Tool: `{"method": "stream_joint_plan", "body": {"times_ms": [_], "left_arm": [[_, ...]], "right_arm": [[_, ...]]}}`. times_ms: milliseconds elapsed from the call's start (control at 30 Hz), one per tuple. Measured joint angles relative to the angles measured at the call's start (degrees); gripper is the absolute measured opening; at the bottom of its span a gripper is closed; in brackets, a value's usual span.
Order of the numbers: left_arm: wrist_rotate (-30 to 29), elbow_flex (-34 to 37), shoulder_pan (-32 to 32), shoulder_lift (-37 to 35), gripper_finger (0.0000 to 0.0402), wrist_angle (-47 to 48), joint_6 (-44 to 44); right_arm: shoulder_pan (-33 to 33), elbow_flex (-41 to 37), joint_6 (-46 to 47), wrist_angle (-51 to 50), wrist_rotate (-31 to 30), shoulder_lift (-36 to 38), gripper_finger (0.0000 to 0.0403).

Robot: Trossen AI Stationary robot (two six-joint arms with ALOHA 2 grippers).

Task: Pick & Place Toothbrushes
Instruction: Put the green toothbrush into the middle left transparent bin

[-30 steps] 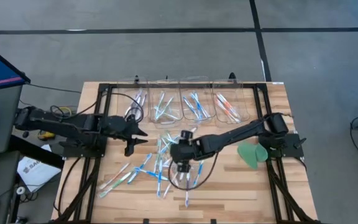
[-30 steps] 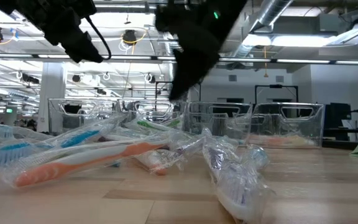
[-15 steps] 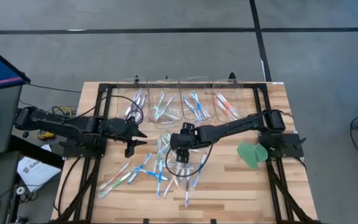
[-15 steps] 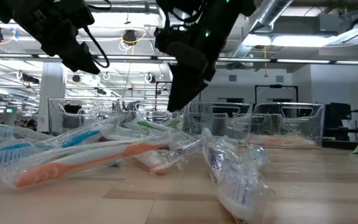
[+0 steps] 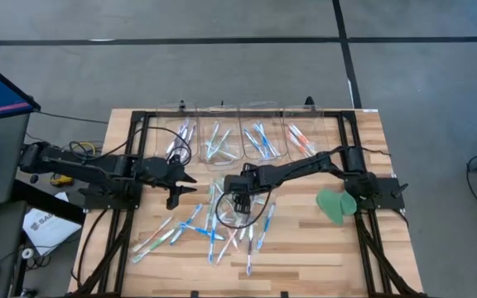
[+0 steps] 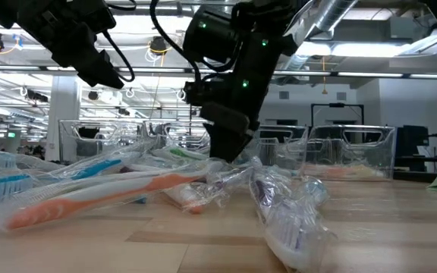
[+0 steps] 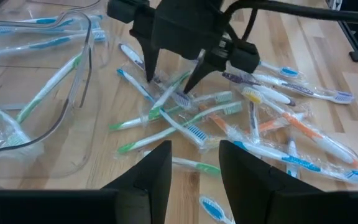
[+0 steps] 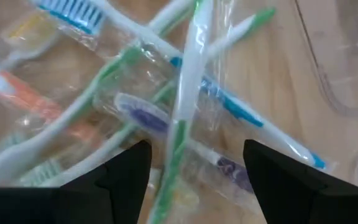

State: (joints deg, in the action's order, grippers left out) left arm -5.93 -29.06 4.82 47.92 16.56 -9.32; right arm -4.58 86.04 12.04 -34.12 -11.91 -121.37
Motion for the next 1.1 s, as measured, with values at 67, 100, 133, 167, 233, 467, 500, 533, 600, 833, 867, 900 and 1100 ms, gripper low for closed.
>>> {"method": "stream_joint_plan", "body": {"times_ms": [67, 100, 133, 167, 233, 467, 500, 533, 600, 833, 867, 900, 1100], "left_arm": [[0.0, 0.0, 0.0, 0.0, 0.0126, -0.02, 0.02], [0.0, 0.0, 0.0, 0.0, 0.0126, -0.04, 0.02], [0.0, 0.0, 0.0, 0.0, 0.0126, -0.07, 0.02], [0.0, 0.0, 0.0, 0.0, 0.0126, -0.07, 0.02], [0.0, 0.0, 0.0, 0.0, 0.0126, -0.07, 0.02], [0.02, 0.0, 0.0, 0.02, 0.0126, -0.09, 0.04], [0.02, 0.0, 0.0, 0.0, 0.0126, -0.1, 0.02], [0.02, 0.0, 0.0, 0.02, 0.0126, -0.11, 0.02], [0.02, 0.0, 0.0, 0.02, 0.0126, -0.1, 0.02], [0.02, 0.0, 0.0, 0.02, 0.0126, -0.09, 0.02], [0.02, 0.0, 0.0, 0.02, 0.0126, -0.09, 0.02], [0.02, 0.0, 0.0, 0.02, 0.0126, -0.09, 0.04], [0.03, 0.0, 0.0, 0.02, 0.0126, -0.09, 0.04]], "right_arm": [[-0.09, 0.0, 0.0, -0.27, 0.02, 0.37, 0.0249], [-0.22, 0.02, 0.01, -0.12, 0.06, 0.47, 0.0249], [-0.26, 0.04, -0.01, -0.16, 0.06, 0.47, 0.0248], [-0.28, 0.03, 0.01, -0.4, 0.08, 0.47, 0.0245], [-0.24, 0.0, 0.01, -0.47, 0.04, 0.47, 0.0232], [0.31, 0.02, -0.03, -0.42, 0.12, 0.47, 0.0119], [0.31, 0.02, -0.03, -0.47, 0.27, 0.47, 0.0098], [0.34, 0.02, -0.03, -0.49, 0.47, 0.47, 0.0078], [0.54, 0.02, -0.02, -0.51, 1.05, 0.47, 0.0035], [0.57, 0.67, -0.01, -1.85, 1.37, 0.47, 0.0037], [0.55, 1.28, -0.01, -2.87, 1.35, 0.47, 0.0037], [0.52, 2.01, -0.03, -3.9, 1.35, 0.47, 0.0033], [0.27, 7.07, 0.46, -12.17, 1.29, 0.47, 0.0017]]}}
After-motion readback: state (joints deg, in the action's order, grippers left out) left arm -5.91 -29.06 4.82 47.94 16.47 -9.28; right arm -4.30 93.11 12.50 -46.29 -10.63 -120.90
